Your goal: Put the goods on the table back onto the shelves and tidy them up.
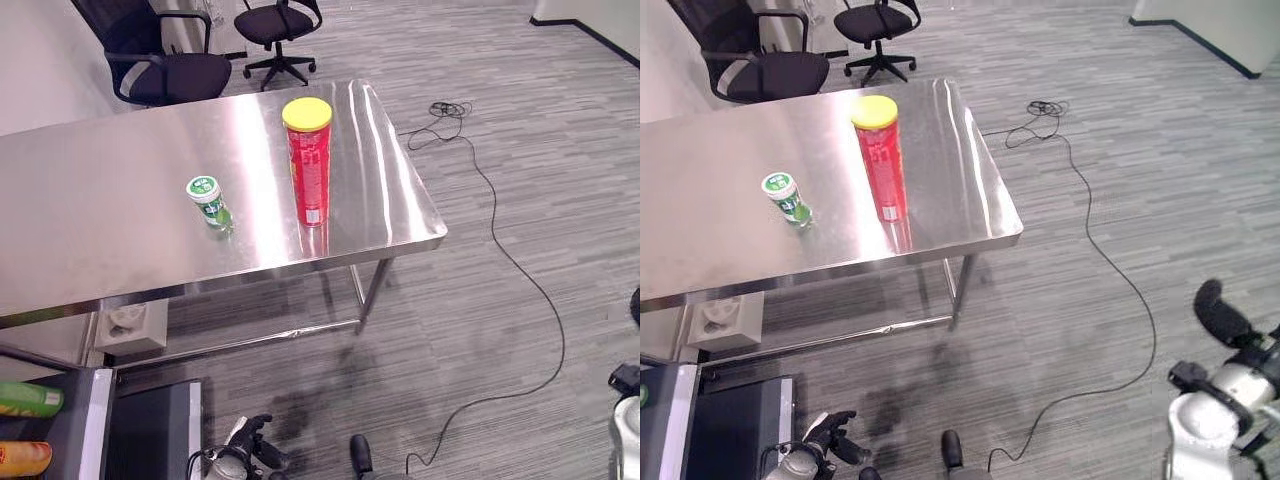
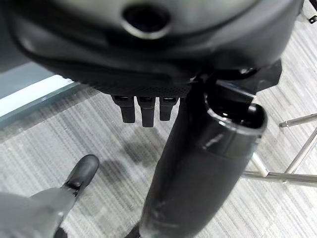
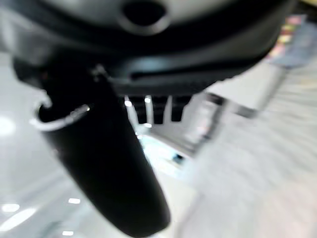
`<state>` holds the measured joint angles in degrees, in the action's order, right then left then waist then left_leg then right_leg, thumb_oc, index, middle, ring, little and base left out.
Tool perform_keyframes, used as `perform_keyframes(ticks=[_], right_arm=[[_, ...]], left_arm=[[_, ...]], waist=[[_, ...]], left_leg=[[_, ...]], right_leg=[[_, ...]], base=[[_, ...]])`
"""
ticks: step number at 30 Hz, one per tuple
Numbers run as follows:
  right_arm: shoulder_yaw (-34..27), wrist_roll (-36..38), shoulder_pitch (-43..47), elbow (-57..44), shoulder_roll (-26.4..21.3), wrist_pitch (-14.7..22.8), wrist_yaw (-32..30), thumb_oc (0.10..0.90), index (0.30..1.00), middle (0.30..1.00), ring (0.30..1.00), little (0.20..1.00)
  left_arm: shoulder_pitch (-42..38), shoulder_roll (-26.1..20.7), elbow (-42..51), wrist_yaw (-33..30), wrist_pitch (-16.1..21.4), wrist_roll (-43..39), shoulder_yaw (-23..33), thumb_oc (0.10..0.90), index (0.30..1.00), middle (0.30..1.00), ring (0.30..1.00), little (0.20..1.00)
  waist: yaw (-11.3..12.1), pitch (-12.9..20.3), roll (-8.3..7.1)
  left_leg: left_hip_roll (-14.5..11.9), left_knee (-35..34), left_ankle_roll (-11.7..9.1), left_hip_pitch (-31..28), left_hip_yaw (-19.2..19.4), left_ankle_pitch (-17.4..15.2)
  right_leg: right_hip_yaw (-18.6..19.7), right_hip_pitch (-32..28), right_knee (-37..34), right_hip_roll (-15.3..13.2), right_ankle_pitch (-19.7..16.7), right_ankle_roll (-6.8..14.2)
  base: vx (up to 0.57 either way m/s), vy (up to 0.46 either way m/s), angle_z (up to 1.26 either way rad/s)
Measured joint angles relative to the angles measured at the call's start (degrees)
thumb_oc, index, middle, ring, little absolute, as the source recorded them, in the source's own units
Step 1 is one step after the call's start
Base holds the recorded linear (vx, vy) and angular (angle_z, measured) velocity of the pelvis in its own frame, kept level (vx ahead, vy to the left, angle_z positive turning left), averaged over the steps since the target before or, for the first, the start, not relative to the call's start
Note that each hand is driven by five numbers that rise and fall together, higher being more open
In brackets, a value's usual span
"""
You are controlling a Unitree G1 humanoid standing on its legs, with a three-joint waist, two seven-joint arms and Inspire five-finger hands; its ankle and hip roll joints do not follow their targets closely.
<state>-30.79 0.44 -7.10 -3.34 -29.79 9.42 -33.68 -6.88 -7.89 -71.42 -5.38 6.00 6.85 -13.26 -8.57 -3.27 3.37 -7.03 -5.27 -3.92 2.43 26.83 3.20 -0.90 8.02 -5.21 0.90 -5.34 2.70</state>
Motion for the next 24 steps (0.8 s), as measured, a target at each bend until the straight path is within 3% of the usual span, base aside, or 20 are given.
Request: perform_keyframes(ticks=[3,6,8,9,10,11,12,15,17,18,24], right_arm=[[2.0,0.2,2.2,-4.2,-1.8,0.3,2.3,0.8,0.9,0.9,0.9,0.9],[7.0,3.0,4.7,-6.1,-4.0,3.9,6.9,0.8,0.9,0.9,0.9,0.9],[11.5,9.6,5.7,-5.3,-5.0,4.9,11.0,0.8,0.9,0.9,0.9,0.9],[14.3,12.1,7.2,-3.9,-5.0,5.3,13.4,0.8,0.9,0.9,0.9,0.9],[13.9,12.3,7.2,-4.1,-4.5,4.6,15.5,0.8,0.9,0.9,0.9,0.9],[14.3,12.3,6.6,-4.4,-3.2,2.8,21.7,0.8,0.9,0.9,0.9,0.9],[14.8,11.9,5.1,-4.4,-2.8,2.0,23.1,0.8,0.9,0.9,0.9,0.9],[16.5,11.0,2.5,-4.4,-2.5,-0.5,24.0,0.8,0.9,0.9,0.9,0.9],[17.6,10.8,0.7,-4.3,-2.5,-2.9,24.9,0.8,0.9,0.9,0.9,0.9],[18.1,10.9,-0.9,-4.3,-2.5,-3.4,25.0,0.8,0.9,0.9,0.9,0.9],[16.2,10.9,-1.2,-5.2,-2.5,-3.4,24.7,0.8,0.9,0.9,0.9,0.9]], left_arm=[[0.2,0.3,-0.1,0.1,-0.1,0.0,-0.2,0.8,0.9,0.9,0.9,0.9],[0.1,0.6,-0.1,0.7,0.0,0.1,-2.4,0.8,0.9,0.9,0.9,0.9],[0.3,0.2,-0.2,1.2,-0.1,0.1,-2.5,0.8,0.9,0.9,0.9,0.9],[1.4,-0.9,-0.7,1.2,-0.1,0.0,-2.3,0.8,0.9,0.9,0.9,0.9],[1.9,-0.9,-0.3,1.6,-0.1,-0.5,-2.4,0.8,0.9,0.9,0.9,0.9],[2.2,0.0,0.3,3.0,0.0,-2.5,-2.3,0.8,0.9,0.9,0.9,0.9],[1.8,0.9,0.2,3.7,0.0,-2.6,-2.3,0.8,0.9,0.9,0.9,0.9],[2.4,3.3,0.5,4.5,0.1,-2.9,-2.2,0.8,0.9,0.9,0.9,0.9],[3.1,4.3,0.4,4.5,0.1,-2.9,-0.6,0.8,0.9,0.9,0.9,0.9],[4.5,4.2,-0.1,4.5,-0.1,-4.5,2.3,0.8,0.9,0.9,0.9,0.9],[4.7,3.9,-0.1,4.6,-0.1,-6.2,4.9,0.8,0.9,0.9,0.9,0.9]], waist=[[0.1,0.2,0.09],[2.0,0.6,-0.27],[3.7,1.3,-1.69],[5.1,1.9,-4.4],[5.1,1.2,-4.14],[4.8,-1.0,-3.51],[4.1,-1.4,-3.07],[4.3,-2.1,1.59],[4.8,-2.7,4.88],[4.7,-2.6,5.0],[4.6,-3.2,3.52]], left_leg=[[0.0,0.0,-0.3,0.4,-0.7,0.2],[-0.1,0.0,-0.2,0.8,-1.4,0.7],[-0.1,0.0,-0.1,1.1,-2.2,0.8],[-0.2,0.0,-0.1,1.0,-3.9,0.8],[0.0,0.1,-0.2,0.4,-4.3,0.9],[0.6,2.0,0.0,-1.0,-5.2,1.2],[1.1,3.2,-0.2,-1.1,-5.6,1.5],[1.9,0.4,-0.2,-2.7,-5.3,1.5],[2.2,0.1,0.9,-2.8,-5.3,0.6],[2.2,0.1,0.9,-3.1,-5.2,0.6],[1.9,0.1,0.9,-3.7,-4.5,0.6]], right_leg=[[-0.4,0.1,0.0,0.0,0.0,0.0],[-0.8,0.2,0.0,0.1,-0.1,-0.1],[-2.0,0.0,0.0,0.1,-0.3,-0.5],[-3.5,-1.1,0.0,0.0,0.9,1.1],[-3.6,-1.5,0.2,-0.3,0.8,0.7],[-3.8,-3.9,1.0,-1.7,1.5,-0.1],[-5.0,-4.9,0.9,-2.9,1.8,0.3],[-6.0,-5.7,1.0,-3.1,2.7,0.8],[-5.3,-5.2,1.7,-3.2,2.7,0.8],[-5.1,-5.2,1.9,-3.2,2.9,1.1],[-4.5,-5.3,2.1,-3.0,3.0,1.0]], base=[[0.04,-0.063,0.11],[0.05,-0.068,0.13],[0.08,-0.064,0.22],[0.07,-0.054,0.07],[0.11,-0.083,0.1],[0.07,-0.044,0.25],[0.11,-0.05,0.39],[0.09,-0.007,0.23],[0.1,-0.008,-0.06],[0.09,-0.018,-0.13],[0.06,-0.024,-0.09]])
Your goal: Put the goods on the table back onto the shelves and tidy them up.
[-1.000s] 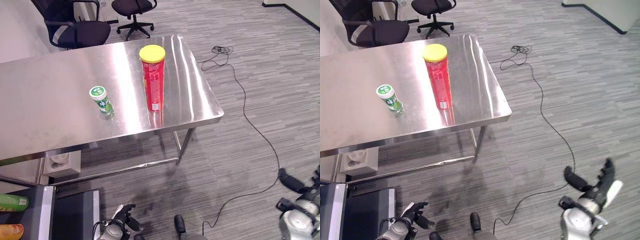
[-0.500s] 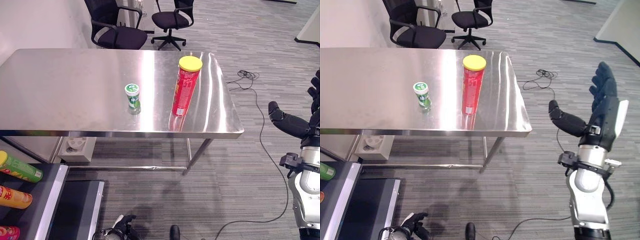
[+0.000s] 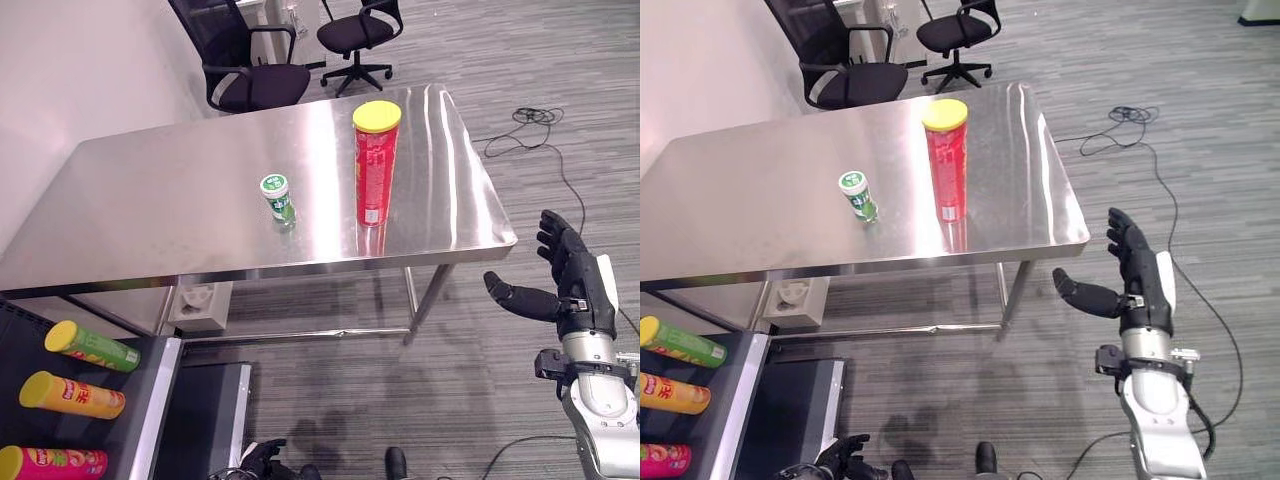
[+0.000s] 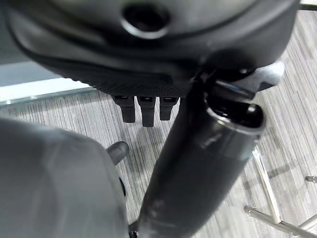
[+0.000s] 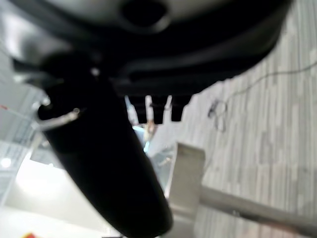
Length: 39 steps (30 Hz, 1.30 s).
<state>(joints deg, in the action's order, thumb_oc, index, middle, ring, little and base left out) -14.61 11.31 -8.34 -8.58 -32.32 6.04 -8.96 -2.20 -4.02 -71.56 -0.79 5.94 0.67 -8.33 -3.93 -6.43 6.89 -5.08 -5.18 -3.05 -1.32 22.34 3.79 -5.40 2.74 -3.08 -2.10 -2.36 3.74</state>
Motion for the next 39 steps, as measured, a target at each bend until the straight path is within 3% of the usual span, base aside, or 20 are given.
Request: perform_keyframes(ticks=[6,15,20,27,32,34,36,37,38,39], right_arm=[[-0.4,0.2,0.5,-7.9,0.0,1.6,-0.1,0.8,0.9,0.9,0.9,0.9],[2.7,1.0,7.4,-5.2,-2.4,3.2,-0.2,0.8,0.9,0.9,0.9,0.9],[4.4,3.6,10.0,0.7,-3.7,3.0,-0.7,0.8,0.9,0.9,0.9,0.9],[7.4,9.5,11.3,4.6,-5.8,2.3,-1.4,0.8,0.9,0.9,0.9,0.9],[6.7,10.5,11.3,4.7,-5.9,2.2,-1.5,0.8,0.9,0.9,0.9,0.9],[6.4,10.5,12.3,4.7,-6.0,2.3,-1.5,0.8,0.9,0.9,0.9,0.9],[6.5,10.6,12.2,4.9,-5.6,2.2,-1.5,0.8,0.9,0.9,0.9,0.9],[6.6,11.4,12.1,4.8,-5.2,2.2,-1.5,0.8,0.9,0.9,0.9,0.9],[6.7,12.2,12.1,3.9,-5.2,2.2,-1.4,0.8,0.9,0.9,0.9,0.9],[6.7,12.2,12.1,3.9,-5.2,2.2,-1.4,0.8,0.9,0.9,0.9,0.9]], left_arm=[[-0.4,0.1,0.7,-0.1,0.0,1.3,-4.0,0.8,0.9,0.9,0.9,0.9],[-0.5,0.1,0.8,0.0,0.0,2.3,-4.9,0.8,0.9,0.9,0.9,0.9],[-0.5,0.0,0.8,0.0,-0.1,2.1,-4.9,0.8,0.9,0.9,0.9,0.9],[-0.2,-1.0,0.8,0.0,-0.1,1.7,-4.9,0.8,0.9,0.9,0.9,0.9],[-0.2,-1.4,0.7,0.0,-0.1,1.7,-4.9,0.8,0.9,0.9,0.9,0.9],[-1.3,-2.0,0.1,0.0,-0.1,1.6,-4.9,0.8,0.9,0.9,0.9,0.9],[-1.3,-2.6,0.0,0.0,-0.1,1.1,-4.9,0.8,0.9,0.9,0.9,0.9],[-1.4,-3.0,0.1,-0.2,-0.1,1.1,-5.0,0.8,0.9,0.9,0.9,0.9],[-1.7,-3.6,0.1,-0.2,-0.1,1.1,-4.9,0.8,0.9,0.9,0.9,0.9],[-1.7,-3.6,0.1,-0.2,-0.1,1.1,-4.9,0.8,0.9,0.9,0.9,0.9]], waist=[[0.0,0.3,-0.6],[1.5,2.4,-2.56],[3.1,3.3,-2.21],[3.2,3.8,-1.48],[3.1,3.5,-1.91],[3.1,1.5,-3.02],[2.3,0.3,-3.88],[1.6,-0.4,-4.28],[1.5,-0.4,-4.21],[1.5,-0.4,-4.21]], left_leg=[[0.0,0.0,0.0,-0.6,0.1,0.0],[-0.1,0.0,0.0,-0.9,-0.6,0.0],[-0.1,0.0,0.4,-0.9,-1.4,-0.2],[0.3,0.0,0.7,-0.7,-1.7,-0.4],[2.4,0.0,2.6,-0.8,-1.8,-0.8],[4.6,0.0,4.1,-2.0,-1.5,-1.4],[6.4,-0.3,5.4,-3.4,-2.1,-2.4],[6.6,-0.4,6.1,-4.0,-2.8,-2.9],[7.1,-0.4,6.1,-4.0,-2.9,-3.2],[7.1,-0.4,6.1,-4.0,-2.9,-3.2]], right_leg=[[0.7,-0.2,0.2,0.1,-0.1,-0.1],[0.3,-0.4,0.9,0.1,0.0,-0.1],[-0.6,-0.1,2.4,-0.1,0.6,-0.4],[-0.6,1.3,5.1,-0.6,1.6,0.1],[0.3,6.7,16.6,-3.2,6.7,1.4],[3.4,14.4,33.5,-5.5,7.9,3.3],[5.8,18.8,43.6,-7.1,6.2,6.1],[6.0,20.0,45.5,-8.3,7.0,6.4],[6.3,20.3,41.2,-8.3,7.6,6.5],[6.3,20.3,41.2,-8.3,7.6,6.5]], base=[[0.04,-0.013,-0.06],[0.04,-0.002,0.03],[0.02,0.025,0.1],[0.0,0.076,0.0],[-0.06,0.146,-0.02],[0.0,0.131,-0.02],[0.11,0.033,0.2],[0.19,-0.118,0.15],[0.15,-0.123,0.09],[0.16,-0.235,0.21]])
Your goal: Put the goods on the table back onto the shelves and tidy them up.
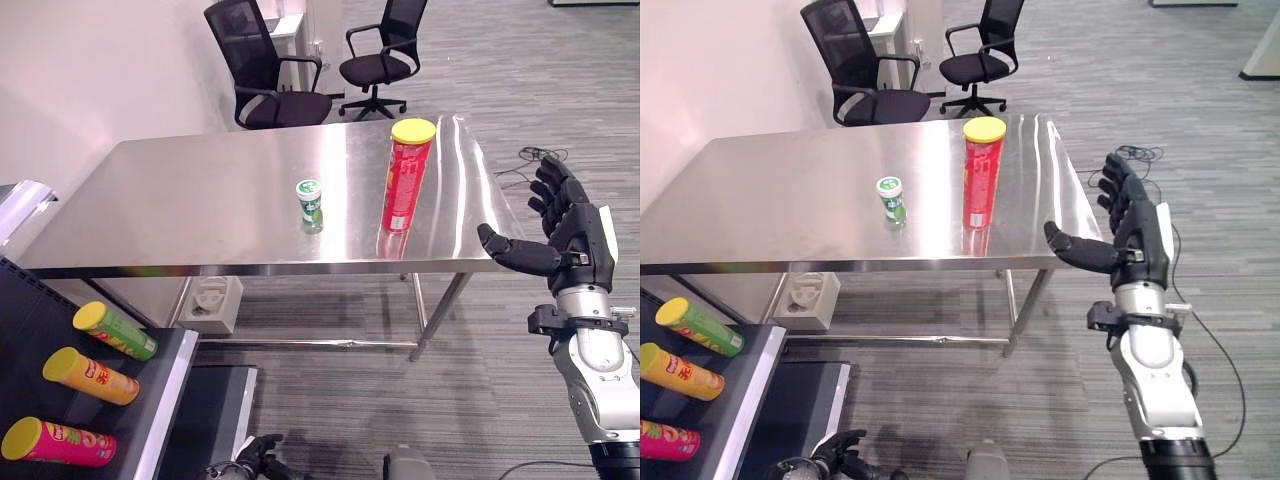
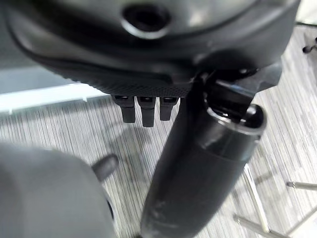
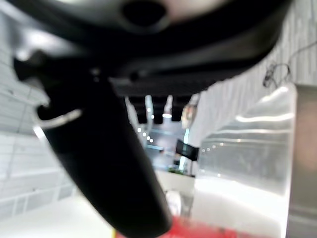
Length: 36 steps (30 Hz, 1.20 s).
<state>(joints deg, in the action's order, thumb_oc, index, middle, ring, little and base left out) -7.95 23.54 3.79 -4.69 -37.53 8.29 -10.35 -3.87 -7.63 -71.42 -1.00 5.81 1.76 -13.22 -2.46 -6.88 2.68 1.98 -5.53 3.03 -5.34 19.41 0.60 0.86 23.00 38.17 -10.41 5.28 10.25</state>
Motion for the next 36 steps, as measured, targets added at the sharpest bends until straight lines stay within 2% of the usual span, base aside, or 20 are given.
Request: perform_keyframes(ticks=[1,2,3,4,5,8,10,15,18,19,23,29,31,36], right_arm=[[-0.5,1.8,0.0,-2.1,-0.1,0.5,0.3,0.8,0.9,0.9,0.9,0.9],[-1.1,2.2,-0.1,-2.5,-0.3,0.5,0.3,0.8,0.9,0.9,0.9,0.9],[-2.4,2.2,-0.6,-3.2,-1.7,0.6,0.5,0.8,0.9,0.9,0.9,0.9],[-2.9,2.2,-0.6,-2.7,-1.0,0.2,0.9,0.8,0.9,0.9,0.9,0.9],[-2.5,2.3,-0.9,-3.0,-1.3,0.2,1.6,0.8,0.9,0.9,0.9,0.9],[-3.9,2.8,-1.0,-3.5,-3.8,1.0,2.7,0.8,0.9,0.9,0.9,0.9],[-5.2,3.7,-1.2,-3.3,-4.4,1.0,2.7,0.8,0.9,0.9,0.9,0.9],[-5.2,6.1,-1.9,-3.2,-7.1,1.0,4.3,0.8,0.9,0.9,0.9,0.9],[-3.7,9.6,-2.0,-2.5,-9.4,0.8,7.4,0.8,0.9,0.9,0.9,0.9],[-3.7,10.3,-2.0,-2.5,-9.4,0.8,7.8,0.8,0.9,0.9,0.9,0.9],[-3.7,14.4,-2.5,-2.5,-12.3,0.7,10.2,0.8,0.9,0.9,0.9,0.9],[-2.0,19.8,-2.6,-3.0,-19.1,0.7,14.0,0.8,0.9,0.9,0.9,0.9],[-2.0,21.6,-2.8,-3.0,-19.8,0.7,15.1,0.8,0.9,0.9,0.9,0.9],[-2.1,22.8,-4.6,-3.1,-20.6,0.7,16.5,0.8,0.9,0.9,0.9,0.9]], left_arm=[[0.4,-1.8,-0.2,-0.5,0.0,0.1,0.0,0.8,0.9,0.9,0.9,0.9],[0.4,-2.2,-0.2,-0.6,-0.1,0.1,0.1,0.8,0.9,0.9,0.9,0.9],[0.5,-1.8,-0.4,-0.9,-0.4,0.7,-1.9,0.8,0.9,0.9,0.9,0.9],[0.7,-0.7,-0.4,-0.7,-1.0,1.3,0.4,0.8,0.9,0.9,0.9,0.9],[1.3,-0.5,0.2,-1.0,-1.0,1.5,0.0,0.8,0.9,0.9,0.9,0.9],[1.5,0.8,1.9,-0.9,-0.8,3.5,-1.6,0.8,0.9,0.9,0.9,0.9],[1.6,1.9,2.2,-0.7,-0.6,4.0,-1.7,0.8,0.9,0.9,0.9,0.9],[1.8,2.9,1.0,-0.2,-0.5,4.0,-1.8,0.8,0.9,0.9,0.9,0.9],[1.7,2.7,0.3,0.4,-0.9,3.9,-1.5,0.8,0.9,0.9,0.9,0.9],[1.5,2.6,0.1,0.4,-0.9,3.9,-1.6,0.8,0.9,0.9,0.9,0.9],[1.3,2.4,0.0,1.2,-1.0,3.8,-1.3,0.8,0.9,0.9,0.9,0.9],[1.6,1.6,-0.1,1.7,-1.0,2.8,-1.1,0.8,0.9,0.9,0.9,0.9],[1.7,1.5,-0.2,1.9,-1.0,2.8,-1.3,0.8,0.9,0.9,0.9,0.9],[1.5,1.3,-0.3,2.1,-1.0,2.8,-1.2,0.8,0.9,0.9,0.9,0.9]], waist=[[-0.9,-0.1,-0.73],[-1.6,-0.2,-1.19],[-3.1,0.8,0.35],[-2.3,0.9,1.25],[-1.7,1.4,1.71],[-1.6,3.1,3.52],[-1.6,3.2,3.6],[-1.5,3.3,3.61],[-0.5,3.5,3.86],[-0.4,3.5,3.87],[-0.1,3.6,3.8],[0.0,3.8,3.95],[-0.2,3.8,3.95],[-0.5,3.8,3.61]], left_leg=[[-0.1,0.0,0.2,1.2,-1.3,0.3],[-0.1,0.1,-0.2,1.4,-2.2,0.4],[-1.6,0.0,-1.7,3.0,-5.2,0.6],[-3.9,0.3,-4.5,0.8,-4.6,0.6],[-5.2,0.3,-5.1,-0.6,-4.0,0.2],[-7.2,0.3,-5.5,-0.6,-4.3,0.0],[-8.1,0.3,-6.4,-1.1,-4.3,0.9],[-10.4,0.3,-7.2,-1.4,-4.4,1.4],[-13.2,0.3,-7.9,-0.4,-4.5,0.5],[-13.2,0.3,-8.6,-0.2,-4.8,0.3],[-13.7,1.3,-9.0,0.8,-6.5,0.0],[-14.3,1.5,-8.8,1.3,-7.8,-0.4],[-14.2,1.9,-9.4,1.4,-9.3,0.4],[-13.7,1.9,-10.1,2.1,-8.9,2.9]], right_leg=[[3.9,-2.8,-20.7,2.4,-0.4,1.2],[4.6,-3.6,-24.4,2.7,-2.9,-0.1],[8.8,-8.3,-33.7,5.4,-10.4,-0.4],[6.9,-11.2,-35.5,7.3,-12.3,-2.8],[6.9,-12.2,-35.7,8.6,-11.8,-4.1],[5.4,-13.4,-37.0,10.3,-11.7,-5.4],[4.9,-14.6,-37.8,11.1,-11.8,-6.7],[3.3,-16.8,-40.5,13.0,-11.6,-7.2],[0.6,-17.2,-39.6,15.2,-10.5,-8.9],[0.0,-16.9,-39.0,15.5,-10.0,-9.8],[-2.3,-15.8,-36.7,15.2,-8.6,-11.3],[-4.0,-14.1,-30.8,14.9,-5.1,-11.1],[-5.5,-13.5,-27.9,14.2,-2.9,-11.3],[-9.0,-13.3,-26.0,12.4,-0.7,-12.1]], base=[[0.06,-0.143,0.35],[0.29,-0.289,0.88],[0.29,-0.25,0.65],[0.31,-0.246,0.41],[0.17,-0.169,-0.17],[0.09,-0.095,-0.01],[0.08,-0.115,0.09],[0.07,-0.118,0.15],[0.08,-0.173,0.47],[0.06,-0.121,0.33],[0.05,-0.07,0.27],[0.04,-0.074,0.16],[0.03,-0.057,0.36],[0.03,-0.058,0.44]])
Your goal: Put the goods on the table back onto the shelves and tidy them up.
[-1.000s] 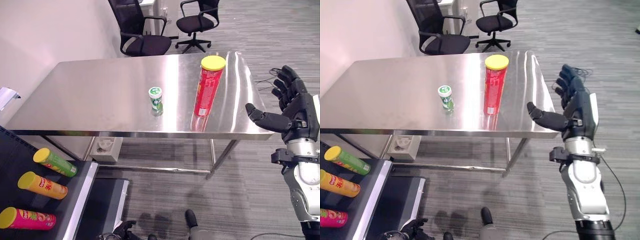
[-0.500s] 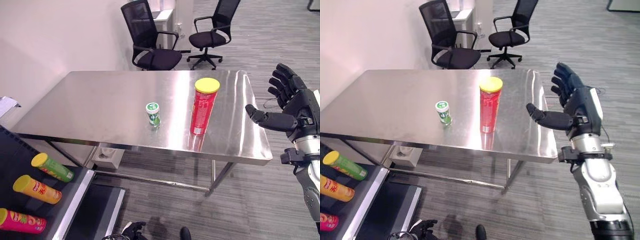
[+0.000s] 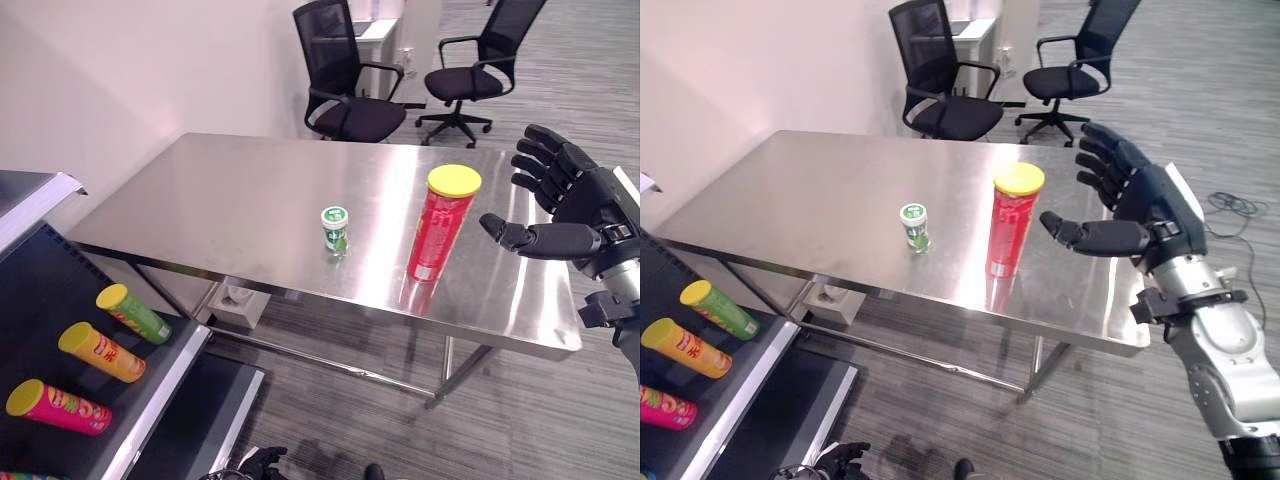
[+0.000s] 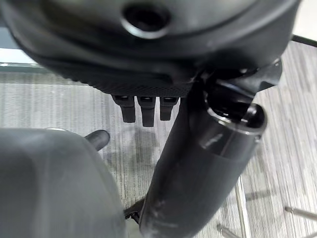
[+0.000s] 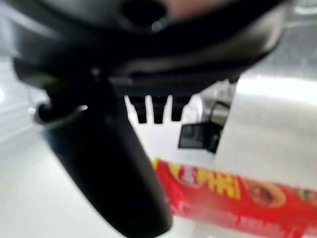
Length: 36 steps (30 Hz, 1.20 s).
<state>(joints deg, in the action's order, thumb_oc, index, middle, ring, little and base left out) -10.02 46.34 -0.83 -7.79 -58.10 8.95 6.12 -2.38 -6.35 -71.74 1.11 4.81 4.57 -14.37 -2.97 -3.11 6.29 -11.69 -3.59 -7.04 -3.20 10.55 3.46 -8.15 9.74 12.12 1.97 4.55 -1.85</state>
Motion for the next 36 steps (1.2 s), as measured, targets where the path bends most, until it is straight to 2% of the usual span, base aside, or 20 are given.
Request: perform_keyframes(ticks=[1,3,6,13,36], right_arm=[[0.0,0.0,-1.4,-0.2,0.0,-0.1,0.1,0.8,0.9,0.9,0.9,0.9],[0.0,0.0,-2.7,-0.5,0.3,-0.2,0.1,0.8,0.9,0.9,0.9,0.9],[0.0,0.0,-3.2,-0.6,0.4,-0.3,0.4,0.8,0.9,0.9,0.9,0.9],[0.0,0.0,-3.1,-0.6,2.4,-0.3,-0.2,0.8,0.9,0.9,0.9,0.9],[1.9,0.0,-2.9,1.0,9.9,-0.3,-2.1,0.8,0.9,0.9,0.9,0.9]], left_arm=[[-0.1,-0.3,-0.1,0.7,0.0,0.0,0.1,0.8,0.9,0.9,0.9,0.9],[-0.1,-0.7,-0.2,0.8,-0.1,0.1,-0.1,0.8,0.9,0.9,0.9,0.9],[0.2,-1.3,-0.2,0.9,-0.1,0.2,-0.2,0.8,0.9,0.9,0.9,0.9],[0.4,-1.8,-0.1,0.9,-0.1,1.3,-0.6,0.8,0.9,0.9,0.9,0.9],[2.1,-2.2,-0.2,0.8,-0.1,1.2,-0.1,0.8,0.9,0.9,0.9,0.9]], waist=[[0.2,0.0,-0.26],[-0.2,-0.1,-0.69],[-0.7,0.1,-1.45],[-1.1,0.8,-2.45],[-0.8,2.8,-1.18]], left_leg=[[0.0,0.3,-0.2,0.3,3.3,0.5],[-0.1,1.0,-0.2,0.4,6.6,0.5],[-0.3,1.2,-0.4,0.3,8.0,0.7],[-0.3,0.8,-0.7,-0.9,7.8,0.9],[-0.5,-0.7,-0.8,-0.8,7.2,1.0]], right_leg=[[-1.4,-0.4,-0.3,-0.4,0.3,-0.5],[-2.3,-1.1,-0.3,-0.5,0.7,-0.9],[-2.5,-1.4,-0.4,-0.5,1.0,-0.8],[-2.6,-2.9,-1.3,-0.3,1.0,-0.7],[-3.9,-3.0,-1.1,-0.1,1.0,-0.6]], base=[[0.04,-0.066,0.4],[0.03,-0.046,0.27],[0.04,-0.044,0.05],[0.03,-0.037,0.0],[0.01,-0.028,0.03]])
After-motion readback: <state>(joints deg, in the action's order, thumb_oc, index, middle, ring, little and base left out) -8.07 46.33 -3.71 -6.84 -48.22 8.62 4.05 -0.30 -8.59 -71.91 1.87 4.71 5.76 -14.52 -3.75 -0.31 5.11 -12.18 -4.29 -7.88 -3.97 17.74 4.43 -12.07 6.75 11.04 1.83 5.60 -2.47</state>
